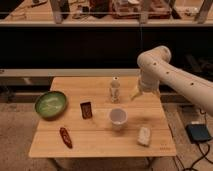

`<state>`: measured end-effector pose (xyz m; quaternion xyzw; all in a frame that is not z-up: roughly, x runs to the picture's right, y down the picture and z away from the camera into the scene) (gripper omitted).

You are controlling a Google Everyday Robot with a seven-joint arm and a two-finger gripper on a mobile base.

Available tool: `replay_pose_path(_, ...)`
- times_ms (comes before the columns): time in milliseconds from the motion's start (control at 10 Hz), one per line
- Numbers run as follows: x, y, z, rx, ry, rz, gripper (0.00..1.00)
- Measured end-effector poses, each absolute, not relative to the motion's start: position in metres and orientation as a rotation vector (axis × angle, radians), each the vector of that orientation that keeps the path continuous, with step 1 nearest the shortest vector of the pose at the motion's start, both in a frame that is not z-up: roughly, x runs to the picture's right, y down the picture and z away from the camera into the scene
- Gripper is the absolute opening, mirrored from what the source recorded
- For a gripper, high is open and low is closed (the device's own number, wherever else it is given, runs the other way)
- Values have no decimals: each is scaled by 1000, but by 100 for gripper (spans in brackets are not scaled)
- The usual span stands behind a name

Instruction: Knock the eraser over

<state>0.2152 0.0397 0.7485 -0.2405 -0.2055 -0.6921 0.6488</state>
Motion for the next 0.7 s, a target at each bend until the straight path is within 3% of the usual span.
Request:
replay_pose_path(200,215,40,749,-547,-467,-1573,78)
replay_pose_path(300,215,39,748,-546,-466,-1572,72)
replay_pose_path(500,212,39,748,-540,-476,-1603,50)
replay_pose_path(700,212,39,749,-534,-489,-1637,35)
